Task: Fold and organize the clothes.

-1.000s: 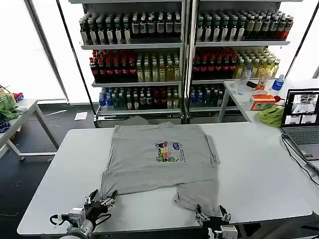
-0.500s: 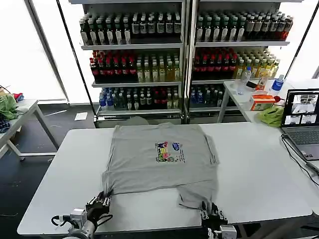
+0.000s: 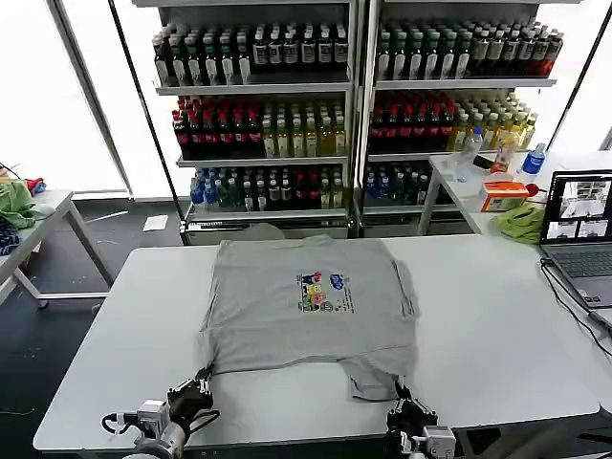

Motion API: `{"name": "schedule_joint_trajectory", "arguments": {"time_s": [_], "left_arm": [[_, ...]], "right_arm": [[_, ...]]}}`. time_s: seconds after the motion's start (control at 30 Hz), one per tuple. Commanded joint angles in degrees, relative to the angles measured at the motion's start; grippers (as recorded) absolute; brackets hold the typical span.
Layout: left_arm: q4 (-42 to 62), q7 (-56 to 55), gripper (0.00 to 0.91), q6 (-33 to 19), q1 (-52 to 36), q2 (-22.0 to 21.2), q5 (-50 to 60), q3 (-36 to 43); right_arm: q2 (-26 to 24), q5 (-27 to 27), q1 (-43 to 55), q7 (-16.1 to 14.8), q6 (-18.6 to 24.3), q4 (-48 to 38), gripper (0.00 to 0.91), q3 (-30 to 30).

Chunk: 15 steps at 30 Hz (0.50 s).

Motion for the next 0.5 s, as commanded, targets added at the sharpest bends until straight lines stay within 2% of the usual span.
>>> {"name": "schedule_joint_trajectory", "arguments": {"time_s": [0.03, 0.3, 0.5], "left_arm": [[-1.88, -0.03, 0.01, -2.27, -2.74, -0.64, -0.68, -0.34], [-1.25, -0.19, 0.01, -4.06, -8.26, 0.02, -3.72, -0.53], [1.14, -0.47, 0.01, -4.32, -13.18, 0.6, -5.77, -0.08]], "right_arm": [[0.13, -1.73, 2.5, -2.5, 0.91, 1.15, 0.0, 0.68], [0.7, -3.91, 8.77, -6.19, 3.14, -2.06, 0.0, 1.6], [0.95, -3.78, 17.76, -6.95, 1.74, -5.2, 0.0, 1.64]]}}
